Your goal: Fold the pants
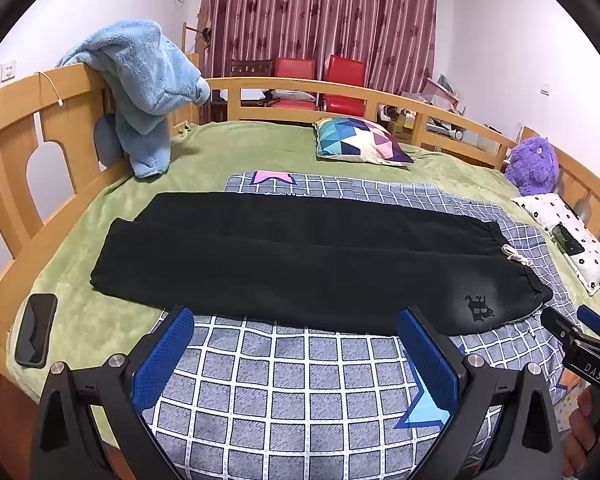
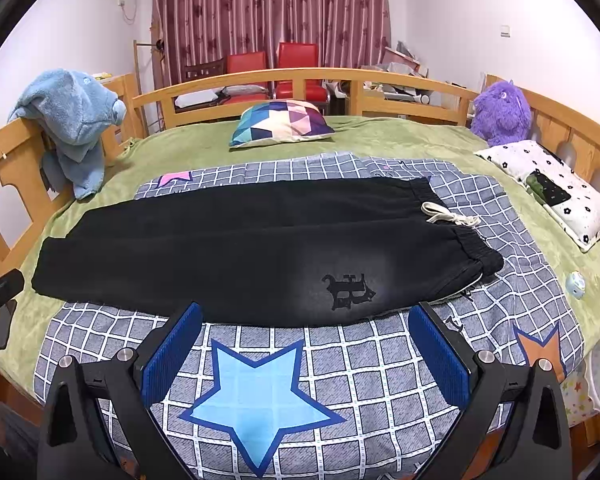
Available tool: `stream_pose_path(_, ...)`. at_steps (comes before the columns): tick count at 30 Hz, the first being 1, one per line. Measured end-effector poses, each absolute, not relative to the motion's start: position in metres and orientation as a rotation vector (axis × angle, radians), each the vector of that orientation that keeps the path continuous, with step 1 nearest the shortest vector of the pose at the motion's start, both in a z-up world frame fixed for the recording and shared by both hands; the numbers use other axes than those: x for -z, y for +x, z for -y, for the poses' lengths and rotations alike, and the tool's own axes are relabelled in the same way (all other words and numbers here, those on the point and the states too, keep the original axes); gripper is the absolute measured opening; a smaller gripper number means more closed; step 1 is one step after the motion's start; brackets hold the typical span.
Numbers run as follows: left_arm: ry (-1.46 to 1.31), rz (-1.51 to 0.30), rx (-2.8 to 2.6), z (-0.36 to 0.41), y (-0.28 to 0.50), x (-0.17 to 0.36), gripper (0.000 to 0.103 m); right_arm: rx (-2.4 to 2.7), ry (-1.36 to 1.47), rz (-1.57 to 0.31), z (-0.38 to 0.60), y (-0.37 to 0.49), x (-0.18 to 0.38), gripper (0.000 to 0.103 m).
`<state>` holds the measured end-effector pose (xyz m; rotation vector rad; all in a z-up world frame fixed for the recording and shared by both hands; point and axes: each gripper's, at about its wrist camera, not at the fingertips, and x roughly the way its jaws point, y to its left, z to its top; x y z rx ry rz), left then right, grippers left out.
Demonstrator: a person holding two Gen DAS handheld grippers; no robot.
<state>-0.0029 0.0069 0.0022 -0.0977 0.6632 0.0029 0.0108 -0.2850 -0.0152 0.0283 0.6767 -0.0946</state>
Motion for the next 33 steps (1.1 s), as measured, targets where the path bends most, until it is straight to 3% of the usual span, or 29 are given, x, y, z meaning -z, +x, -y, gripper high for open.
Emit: stream_pose_path(33, -0.099, -0.662, -0.005, -0.0058, -0.0032, -0.0024, 0.103, 0.093, 0.036, -0.674, 0.2863, 0.0097, 0.0129, 0.102)
